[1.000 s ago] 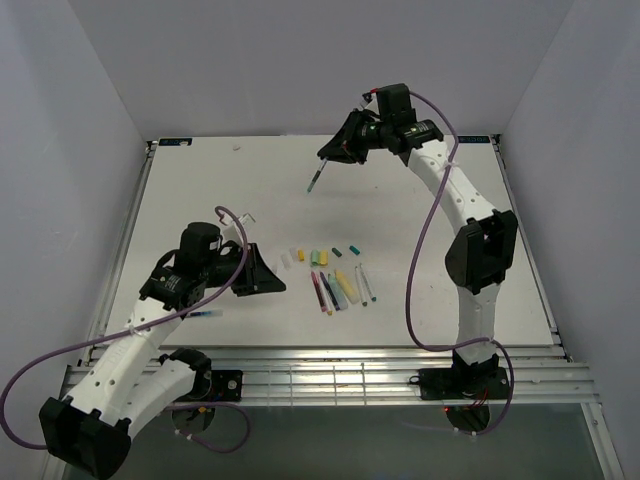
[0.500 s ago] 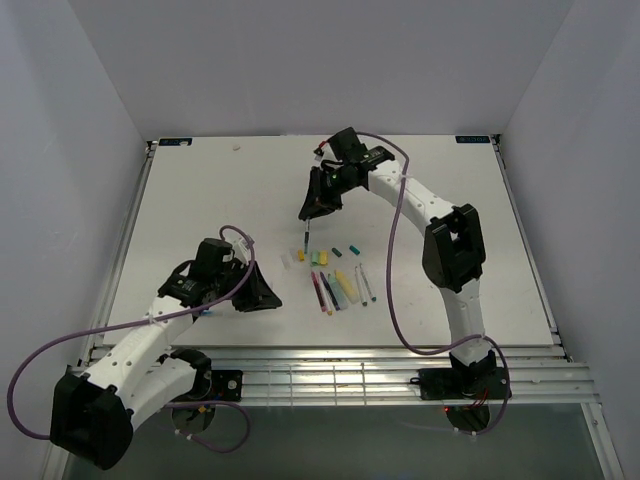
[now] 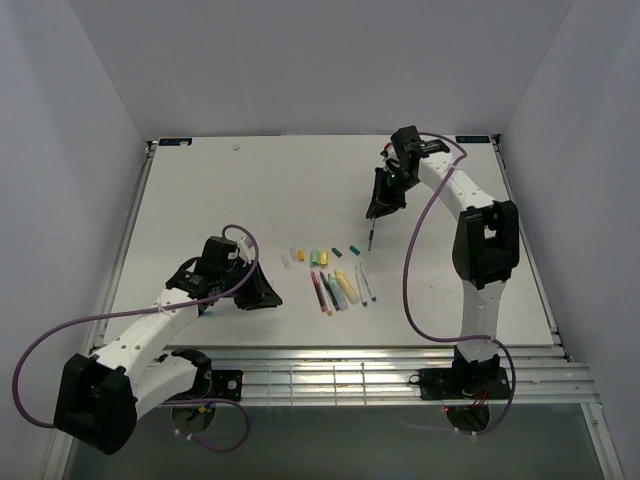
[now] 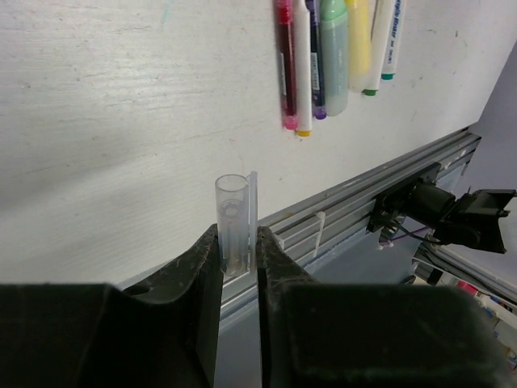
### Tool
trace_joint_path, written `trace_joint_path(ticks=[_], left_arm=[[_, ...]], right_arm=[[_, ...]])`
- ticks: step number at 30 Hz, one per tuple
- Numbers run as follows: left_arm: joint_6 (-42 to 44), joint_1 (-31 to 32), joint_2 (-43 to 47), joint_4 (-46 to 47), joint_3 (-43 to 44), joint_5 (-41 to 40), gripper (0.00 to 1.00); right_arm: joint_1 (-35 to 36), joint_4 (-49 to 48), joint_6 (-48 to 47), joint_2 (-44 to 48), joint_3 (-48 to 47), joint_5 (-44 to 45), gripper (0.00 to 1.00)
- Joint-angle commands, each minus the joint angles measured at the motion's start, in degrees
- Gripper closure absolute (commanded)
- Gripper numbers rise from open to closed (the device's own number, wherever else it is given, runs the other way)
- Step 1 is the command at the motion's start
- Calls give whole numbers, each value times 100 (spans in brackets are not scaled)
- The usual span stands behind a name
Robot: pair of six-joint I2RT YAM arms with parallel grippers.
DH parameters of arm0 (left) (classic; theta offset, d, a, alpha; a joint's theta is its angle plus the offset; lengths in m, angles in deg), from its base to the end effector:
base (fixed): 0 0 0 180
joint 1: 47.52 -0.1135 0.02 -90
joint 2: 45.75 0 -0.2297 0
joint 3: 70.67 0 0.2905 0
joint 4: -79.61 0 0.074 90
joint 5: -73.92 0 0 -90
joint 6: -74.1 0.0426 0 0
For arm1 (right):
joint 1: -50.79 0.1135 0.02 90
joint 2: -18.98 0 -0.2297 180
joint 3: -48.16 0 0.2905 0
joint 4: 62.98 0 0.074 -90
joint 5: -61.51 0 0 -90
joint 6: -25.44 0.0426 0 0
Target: Open the pen caps
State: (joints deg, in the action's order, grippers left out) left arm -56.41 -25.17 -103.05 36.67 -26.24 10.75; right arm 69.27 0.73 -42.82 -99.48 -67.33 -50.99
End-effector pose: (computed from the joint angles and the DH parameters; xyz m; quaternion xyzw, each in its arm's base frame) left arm 0.2166 -0.1098 0.1494 -0.0794 0.9289 -0.3383 0.1283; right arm 0.4353 0.1627 0.1963 -0.0121 0.9613 0.2476 0.1204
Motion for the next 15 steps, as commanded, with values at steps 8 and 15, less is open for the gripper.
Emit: trace_joint_path(ticks=[8,15], left_arm=[[193,6,-791,413,448,-686,100],[587,-90,-1792,431,1116,-1347,100]], right_arm=[[6,1062,-1136,480,808,1529,92],[15,490,-1233,815,1699,1424,92]])
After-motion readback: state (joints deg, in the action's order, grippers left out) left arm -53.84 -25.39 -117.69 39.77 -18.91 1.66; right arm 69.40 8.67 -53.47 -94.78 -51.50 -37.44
